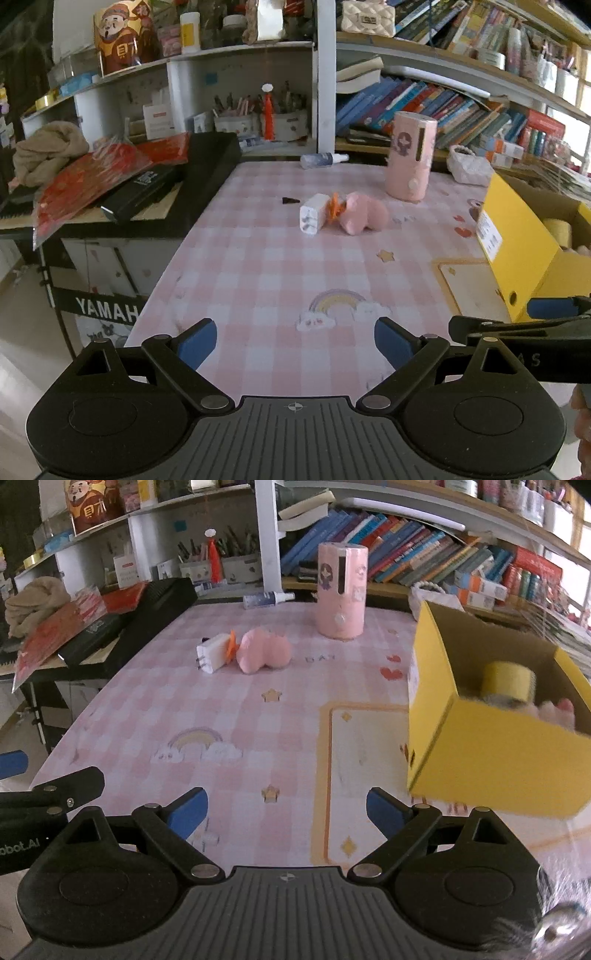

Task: Organize objects
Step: 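Move both tools toward the white charger and the pink plush chick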

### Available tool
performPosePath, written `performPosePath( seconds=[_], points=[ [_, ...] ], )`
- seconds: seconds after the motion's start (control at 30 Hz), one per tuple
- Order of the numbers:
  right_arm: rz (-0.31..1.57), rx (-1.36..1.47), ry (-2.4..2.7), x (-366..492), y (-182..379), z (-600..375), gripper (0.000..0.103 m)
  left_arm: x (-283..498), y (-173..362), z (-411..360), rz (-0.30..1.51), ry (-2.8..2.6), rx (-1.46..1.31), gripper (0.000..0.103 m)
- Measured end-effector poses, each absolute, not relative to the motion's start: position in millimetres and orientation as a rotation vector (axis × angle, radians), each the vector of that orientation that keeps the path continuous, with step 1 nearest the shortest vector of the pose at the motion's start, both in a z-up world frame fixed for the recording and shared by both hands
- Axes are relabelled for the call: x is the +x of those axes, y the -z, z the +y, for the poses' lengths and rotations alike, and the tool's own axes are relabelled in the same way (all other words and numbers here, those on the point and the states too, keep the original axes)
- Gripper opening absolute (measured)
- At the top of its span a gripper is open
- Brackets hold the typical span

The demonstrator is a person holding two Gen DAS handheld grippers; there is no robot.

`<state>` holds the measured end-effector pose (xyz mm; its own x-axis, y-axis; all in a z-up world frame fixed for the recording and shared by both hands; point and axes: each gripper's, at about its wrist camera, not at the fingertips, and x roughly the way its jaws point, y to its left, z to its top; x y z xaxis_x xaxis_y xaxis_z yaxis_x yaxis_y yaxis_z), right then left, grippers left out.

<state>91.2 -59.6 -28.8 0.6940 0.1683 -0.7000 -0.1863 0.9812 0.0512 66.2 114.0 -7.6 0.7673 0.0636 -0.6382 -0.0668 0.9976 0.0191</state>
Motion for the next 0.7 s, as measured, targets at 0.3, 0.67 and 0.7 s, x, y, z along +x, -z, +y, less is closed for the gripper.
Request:
performPosePath(
  seconds=[0.3, 0.67, 0.7],
  points=[
    [0.77, -0.035, -0.245, 160, 26, -57, 0.093, 119, 8, 116, 0.7, -0.114, -0.018, 0.094],
    [0.776, -0.059, -0.324, 222, 33, -44, 0.09, 168, 12, 121, 0.724, -0.136, -0.013, 0.094],
    [0.774, -0.062, -0.328, 229, 33, -43, 0.09, 174, 13, 121, 0.725, -0.135, -0.009, 0.094]
  ],
)
